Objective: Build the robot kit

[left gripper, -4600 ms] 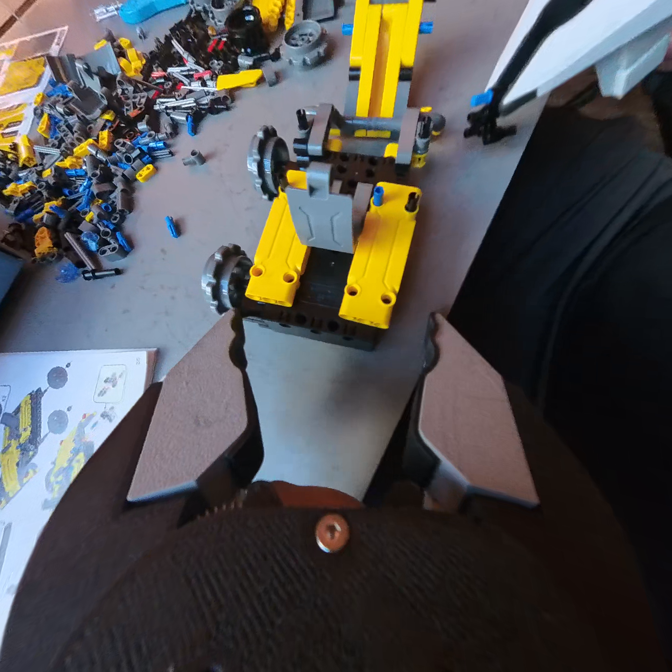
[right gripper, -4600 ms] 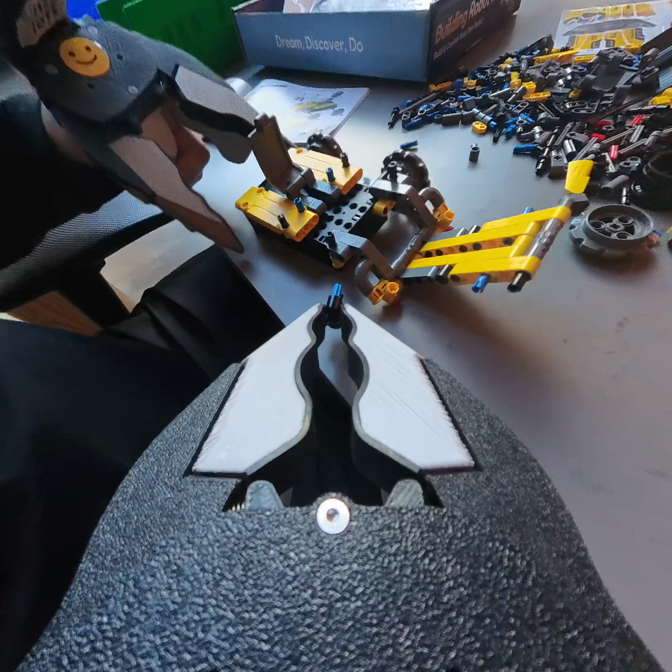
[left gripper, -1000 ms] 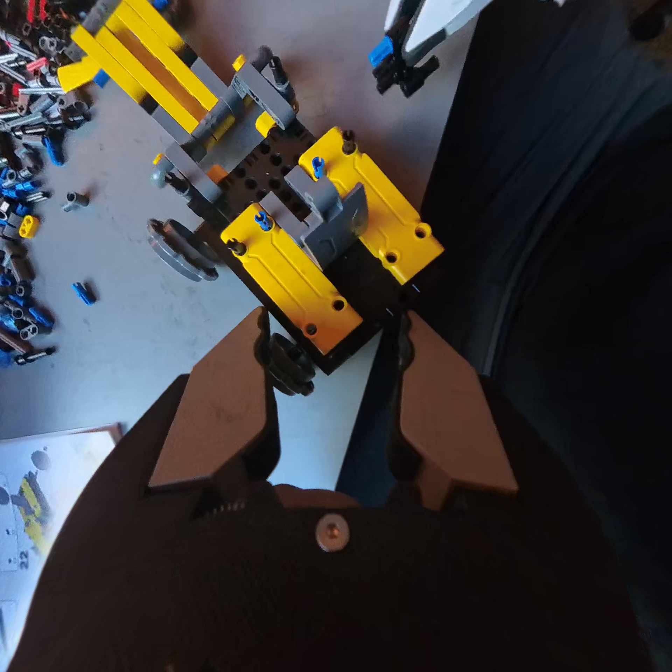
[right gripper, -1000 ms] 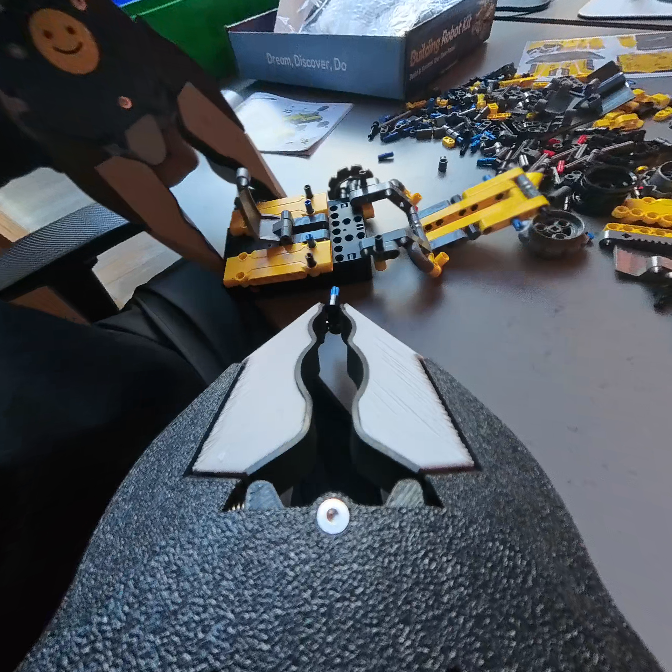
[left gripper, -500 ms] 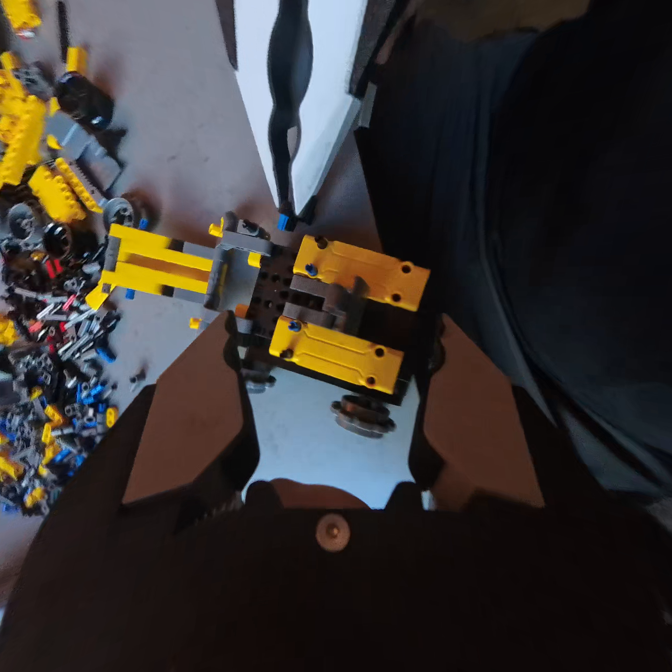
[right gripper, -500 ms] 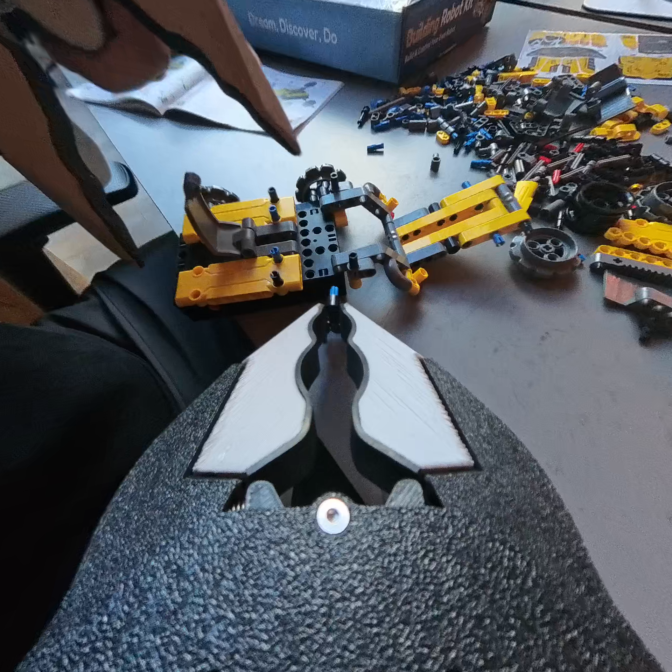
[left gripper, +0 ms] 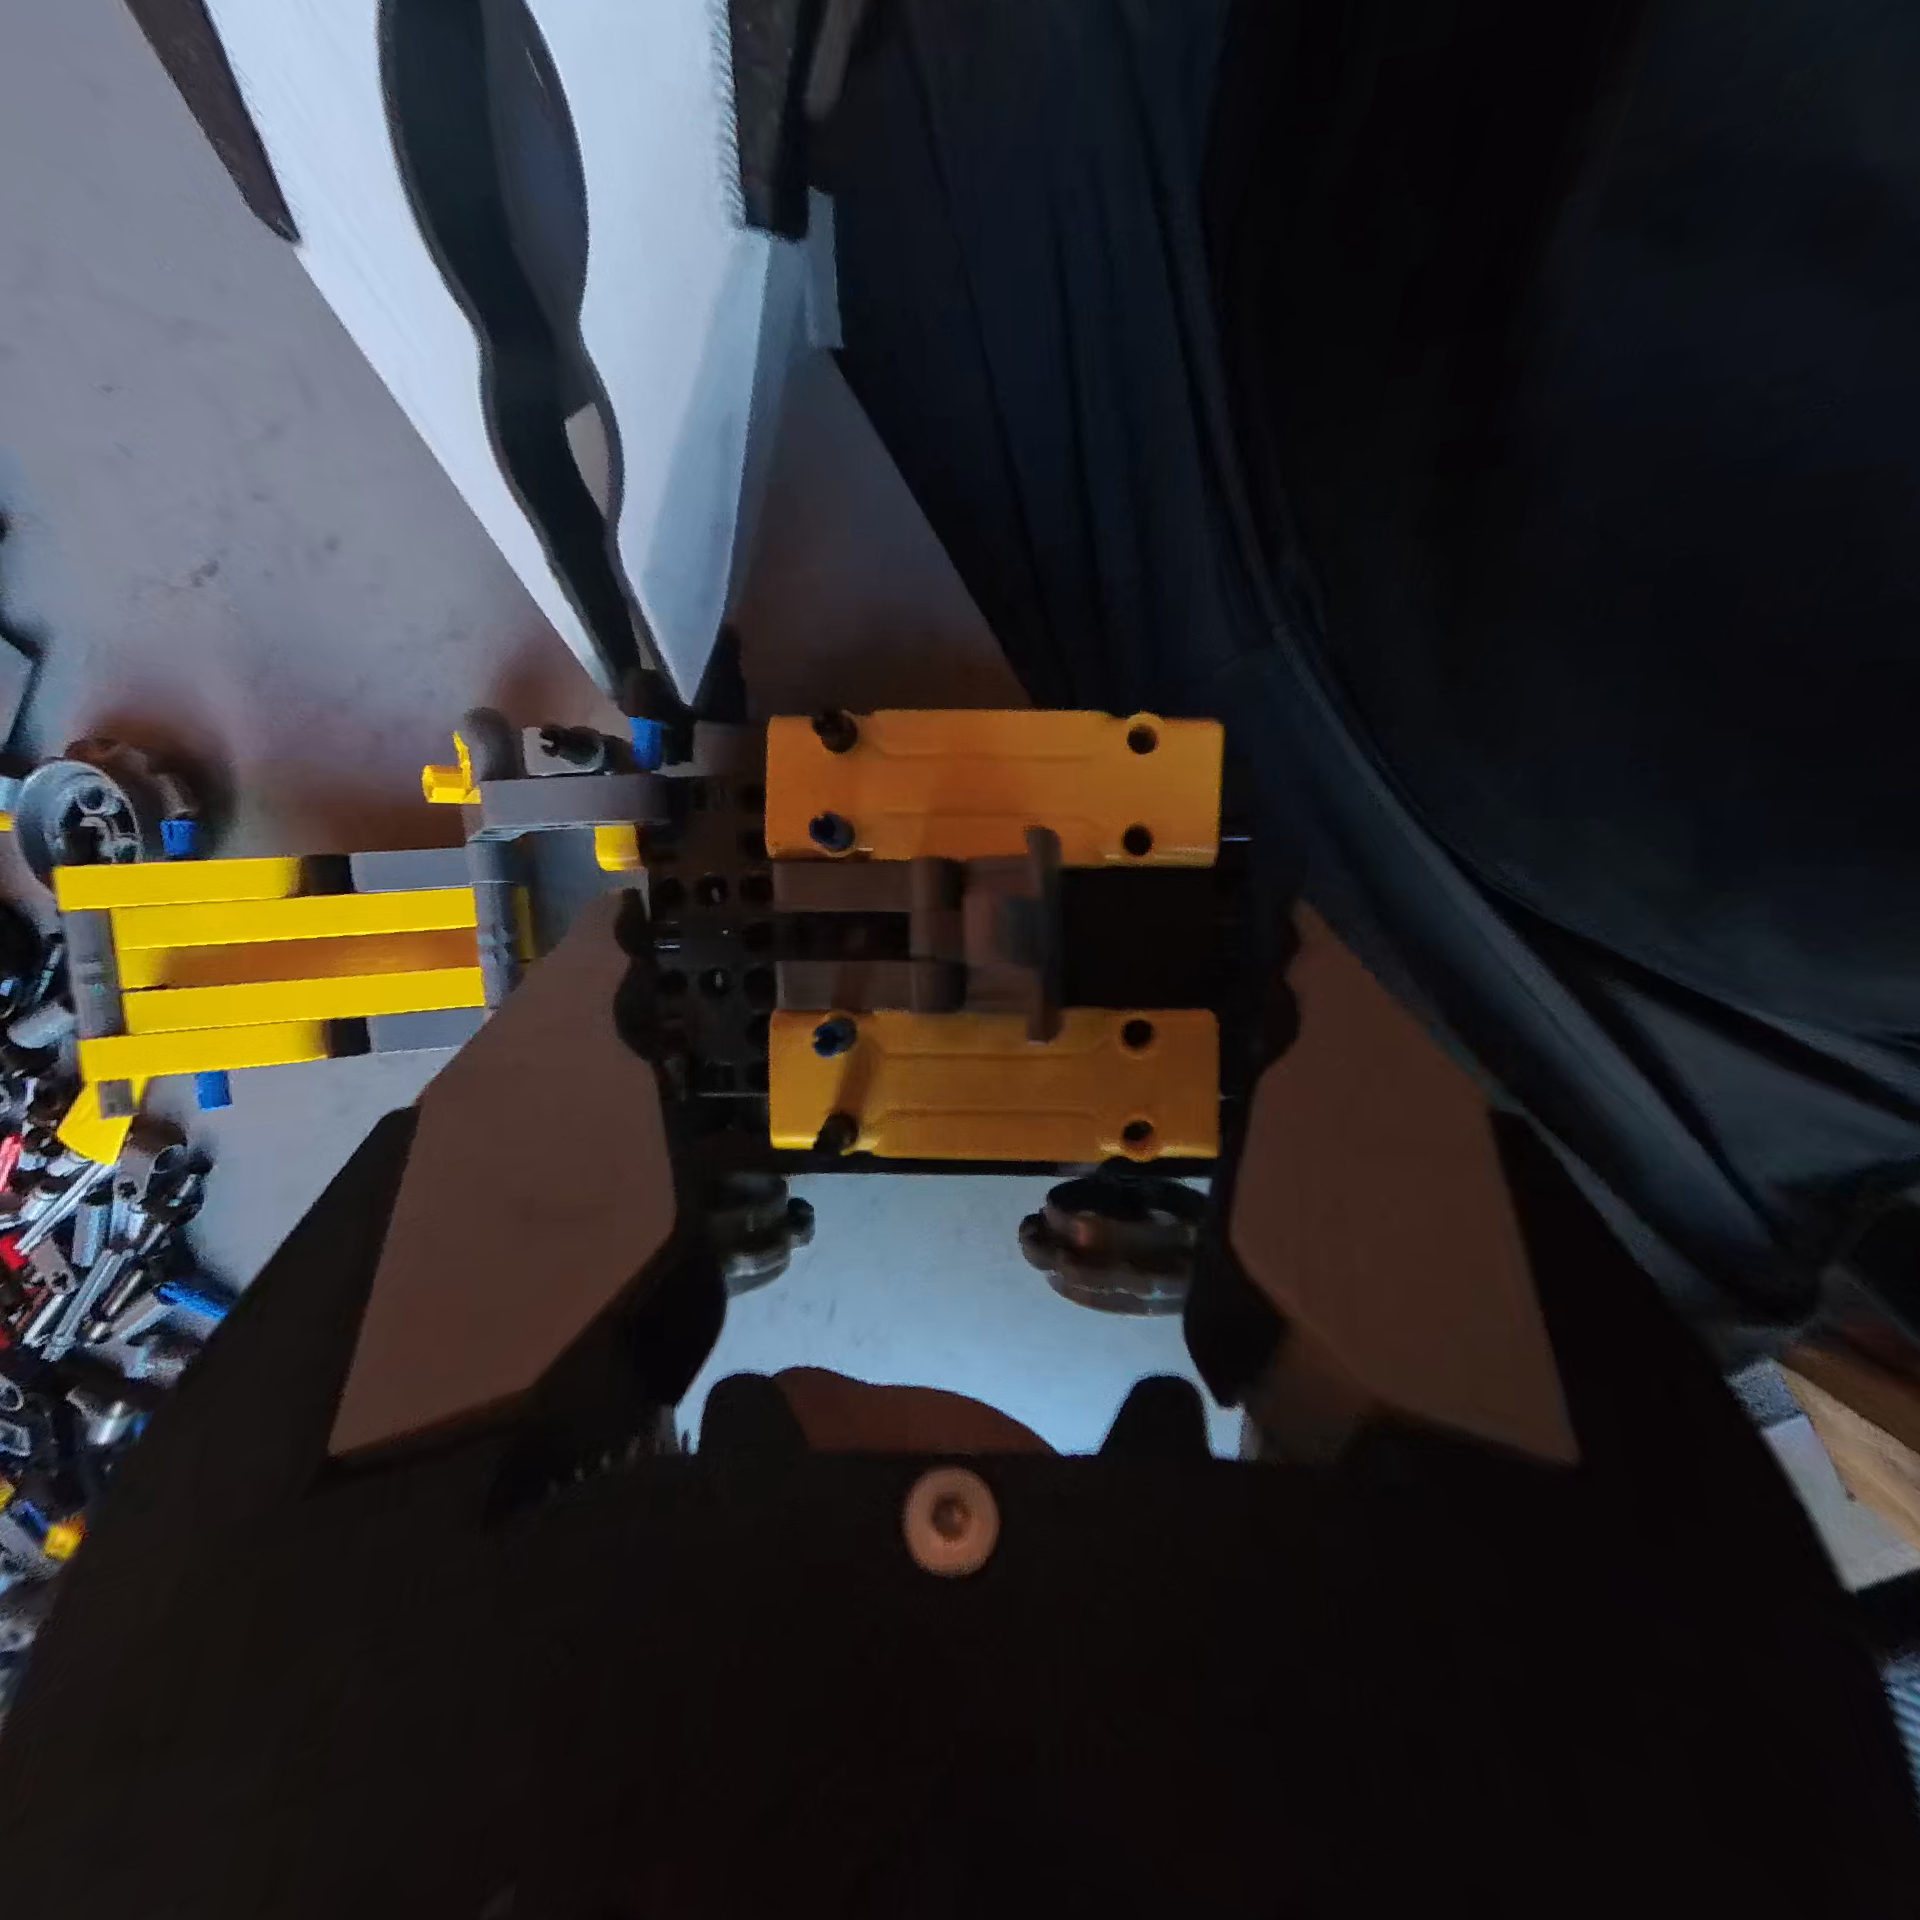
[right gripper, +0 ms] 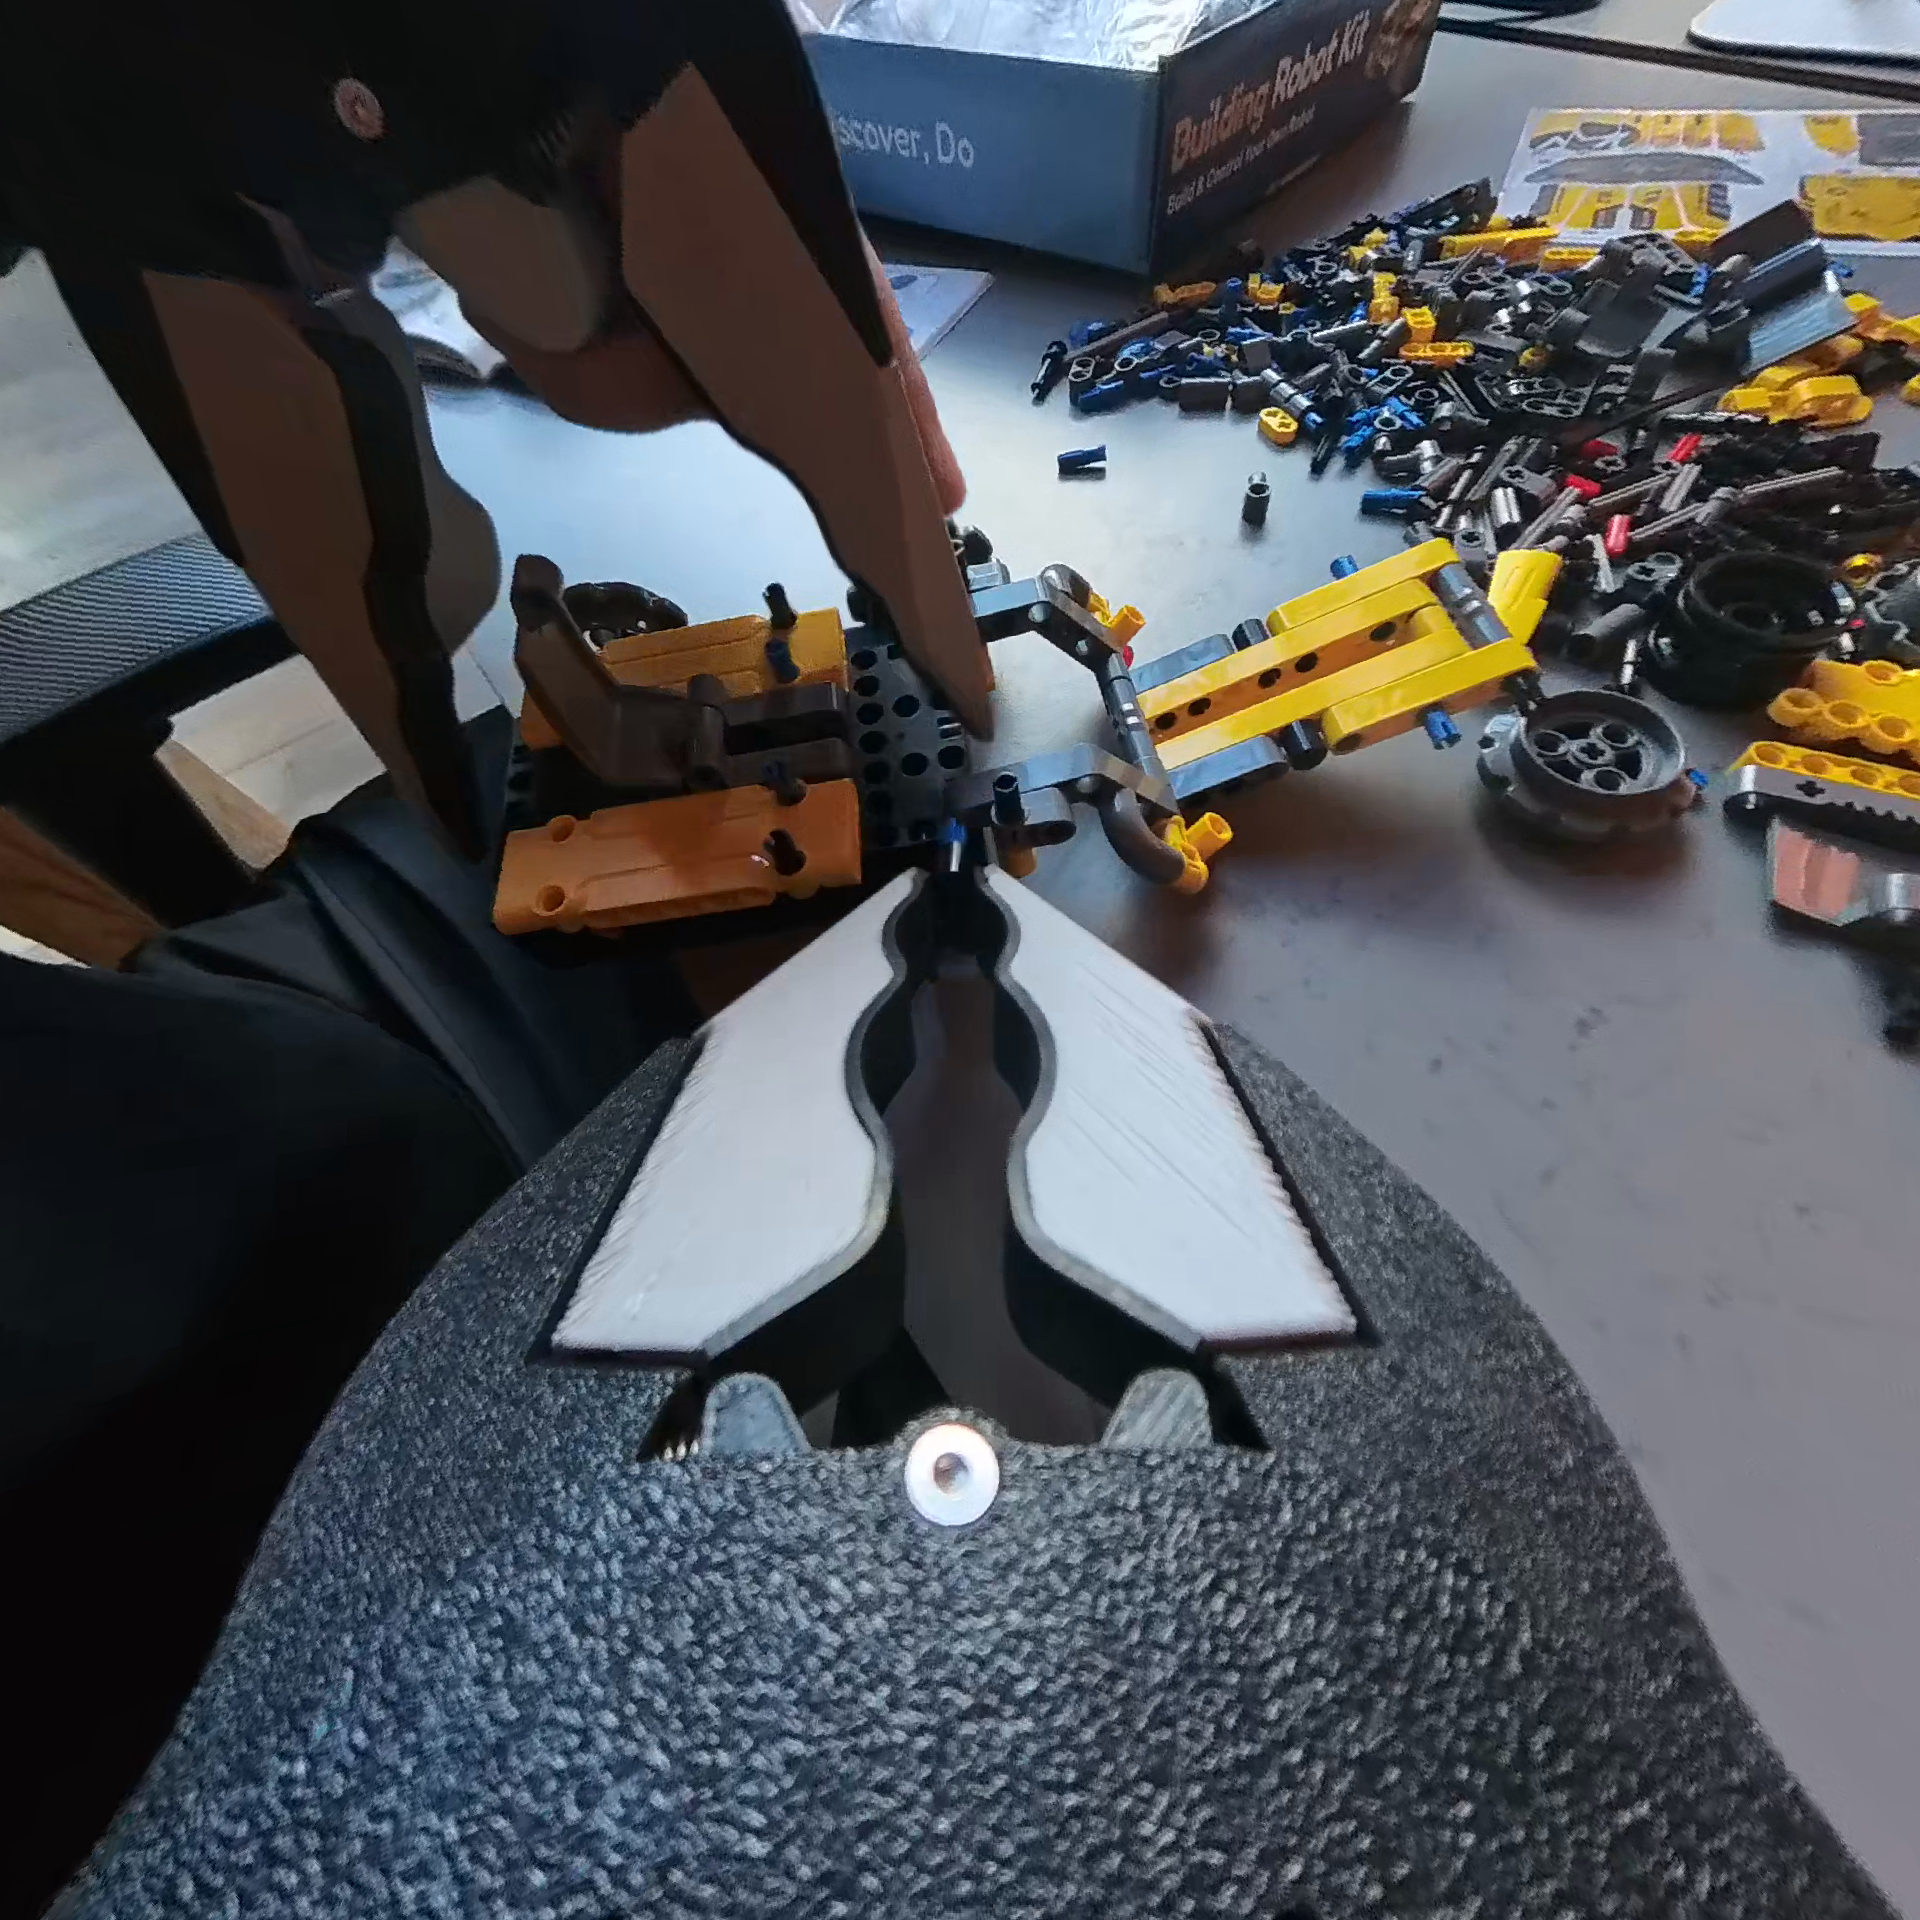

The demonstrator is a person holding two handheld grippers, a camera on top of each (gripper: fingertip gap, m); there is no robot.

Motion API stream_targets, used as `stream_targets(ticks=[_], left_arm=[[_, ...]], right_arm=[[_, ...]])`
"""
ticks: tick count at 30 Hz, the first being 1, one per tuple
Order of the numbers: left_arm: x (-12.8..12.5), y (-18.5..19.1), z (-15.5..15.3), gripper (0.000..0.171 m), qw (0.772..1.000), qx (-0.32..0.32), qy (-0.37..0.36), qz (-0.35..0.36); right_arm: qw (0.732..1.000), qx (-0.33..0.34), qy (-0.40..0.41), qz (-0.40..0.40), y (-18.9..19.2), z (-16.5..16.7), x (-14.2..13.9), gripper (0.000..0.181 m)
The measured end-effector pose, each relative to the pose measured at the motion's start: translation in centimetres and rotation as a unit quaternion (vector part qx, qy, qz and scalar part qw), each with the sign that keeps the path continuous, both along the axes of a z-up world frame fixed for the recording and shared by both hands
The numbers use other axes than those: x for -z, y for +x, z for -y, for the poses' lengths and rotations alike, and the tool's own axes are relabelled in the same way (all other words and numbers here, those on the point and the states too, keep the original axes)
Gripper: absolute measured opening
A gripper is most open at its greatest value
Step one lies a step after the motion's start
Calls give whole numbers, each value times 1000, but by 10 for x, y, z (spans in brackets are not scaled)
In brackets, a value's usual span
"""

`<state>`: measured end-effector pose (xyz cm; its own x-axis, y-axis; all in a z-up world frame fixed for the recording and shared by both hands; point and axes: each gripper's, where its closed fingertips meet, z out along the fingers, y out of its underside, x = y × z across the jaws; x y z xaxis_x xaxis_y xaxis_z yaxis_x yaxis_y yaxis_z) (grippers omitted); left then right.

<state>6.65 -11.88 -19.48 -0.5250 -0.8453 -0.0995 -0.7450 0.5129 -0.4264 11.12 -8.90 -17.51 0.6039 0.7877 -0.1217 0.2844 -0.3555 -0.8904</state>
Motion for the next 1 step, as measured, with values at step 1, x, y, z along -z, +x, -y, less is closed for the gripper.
stream_targets(ticks=[1], left_arm=[[2, 0, 0, 113, 1000, 3, 0, -1]], right_arm=[[1000, 4, 2, 5, 1, -1, 1, 8]])
